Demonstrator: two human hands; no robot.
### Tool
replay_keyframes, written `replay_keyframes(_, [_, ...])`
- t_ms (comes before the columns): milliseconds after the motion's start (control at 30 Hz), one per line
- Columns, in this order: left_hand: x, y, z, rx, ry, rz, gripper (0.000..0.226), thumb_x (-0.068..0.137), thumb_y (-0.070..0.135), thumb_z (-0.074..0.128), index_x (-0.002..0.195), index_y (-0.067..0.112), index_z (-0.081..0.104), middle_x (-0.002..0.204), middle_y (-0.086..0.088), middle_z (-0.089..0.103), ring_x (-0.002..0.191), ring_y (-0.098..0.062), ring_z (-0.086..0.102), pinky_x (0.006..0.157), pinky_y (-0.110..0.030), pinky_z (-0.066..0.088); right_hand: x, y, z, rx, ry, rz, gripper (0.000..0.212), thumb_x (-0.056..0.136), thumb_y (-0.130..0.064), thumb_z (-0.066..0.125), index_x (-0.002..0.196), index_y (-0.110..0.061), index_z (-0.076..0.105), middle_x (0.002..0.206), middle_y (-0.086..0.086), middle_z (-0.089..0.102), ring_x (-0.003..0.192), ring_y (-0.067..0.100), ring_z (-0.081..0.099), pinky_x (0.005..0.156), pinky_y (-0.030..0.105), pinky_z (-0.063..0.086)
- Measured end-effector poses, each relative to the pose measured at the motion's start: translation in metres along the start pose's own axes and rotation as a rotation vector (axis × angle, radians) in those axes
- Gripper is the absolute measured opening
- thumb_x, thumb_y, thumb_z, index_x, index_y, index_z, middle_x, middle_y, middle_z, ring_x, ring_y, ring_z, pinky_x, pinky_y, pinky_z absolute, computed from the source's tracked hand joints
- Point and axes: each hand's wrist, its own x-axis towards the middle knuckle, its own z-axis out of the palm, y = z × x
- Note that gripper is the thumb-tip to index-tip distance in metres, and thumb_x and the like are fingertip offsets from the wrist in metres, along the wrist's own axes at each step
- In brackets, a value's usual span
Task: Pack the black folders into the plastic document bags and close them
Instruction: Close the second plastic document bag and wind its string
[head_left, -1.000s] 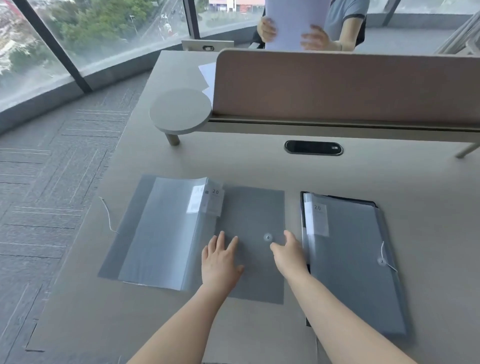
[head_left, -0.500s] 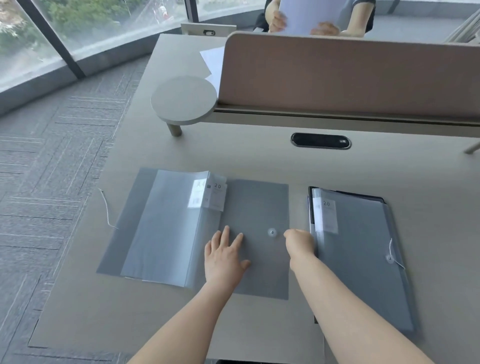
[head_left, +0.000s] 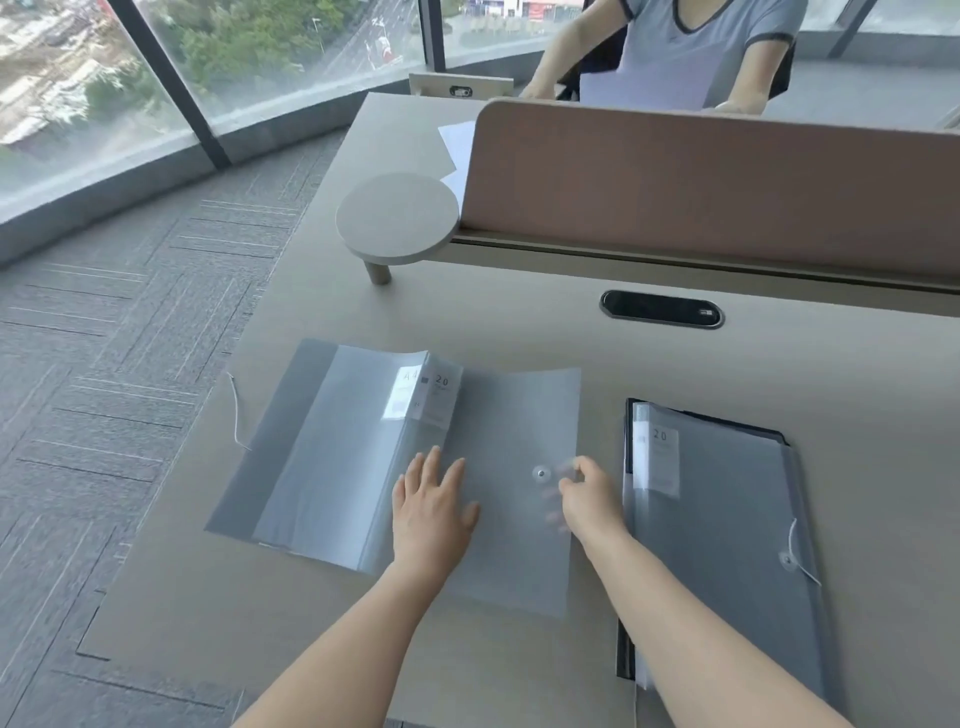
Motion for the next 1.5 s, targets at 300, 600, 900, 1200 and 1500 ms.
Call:
replay_keyframes(300, [0.017,-0.032,-0.06,-0.47,0.216,-0.377,0.079,0.091,0.048,0.059,0.154,0.014,0.026,0.161,-0.01,0.027,0.148,-0.029,0.021,0.119,-0.044,0.021,-0.021,-0.033,-0.027,0.216,-0.004,-0.226,0.023,0.095,-0.005,0.039,0.096,-0.016,0.059,0.082,0.009,0.075,0.044,0.016,0.057,0.06,0.032,0.046])
replay_keyframes(600, [0.0,-0.048,-0.121,-1.147,0.168,-0.275,0.066,0.072,0.045,0.08,0.13,0.022,0.059,0.13,-0.005,0.065,0.113,-0.023,0.065,0.101,-0.043,0.049,-0.041,-0.072,-0.041,0.428,-0.143,-0.333,0.027,0.099,-0.002,0.041,0.089,-0.02,0.059,0.073,0.008,0.07,0.042,0.016,0.051,0.043,0.022,0.044])
replay_keyframes(900, [-0.013,-0.045,-0.167,-1.369,0.244,-0.094,0.03,0.073,0.019,0.079,0.101,0.015,0.069,0.087,-0.004,0.078,0.072,-0.02,0.072,0.065,-0.033,0.06,-0.051,-0.094,-0.034,0.436,-0.22,-0.397,0.028,0.099,-0.001,0.041,0.09,-0.023,0.057,0.071,0.004,0.07,0.037,0.015,0.052,0.043,0.022,0.042])
replay_keyframes(1200, [0.008,-0.061,-0.18,-1.527,0.118,-0.037,0.032,0.072,0.016,0.073,0.103,0.012,0.069,0.089,-0.01,0.076,0.07,-0.024,0.072,0.063,-0.037,0.061,-0.051,-0.102,-0.022,0.434,-0.145,-0.452,0.023,0.098,-0.005,0.047,0.094,-0.023,0.061,0.086,0.001,0.061,0.051,0.017,0.059,0.051,0.029,0.047])
replay_keyframes(1500, [0.024,-0.075,-0.157,-1.639,-0.075,-0.05,0.026,0.084,0.012,0.068,0.11,0.015,0.069,0.092,-0.01,0.076,0.069,-0.023,0.072,0.064,-0.036,0.061,-0.04,-0.091,-0.005,0.376,-0.145,-0.436,0.041,0.083,-0.023,0.052,0.123,-0.025,0.061,0.117,0.008,0.066,0.108,0.026,0.06,0.098,0.04,0.045])
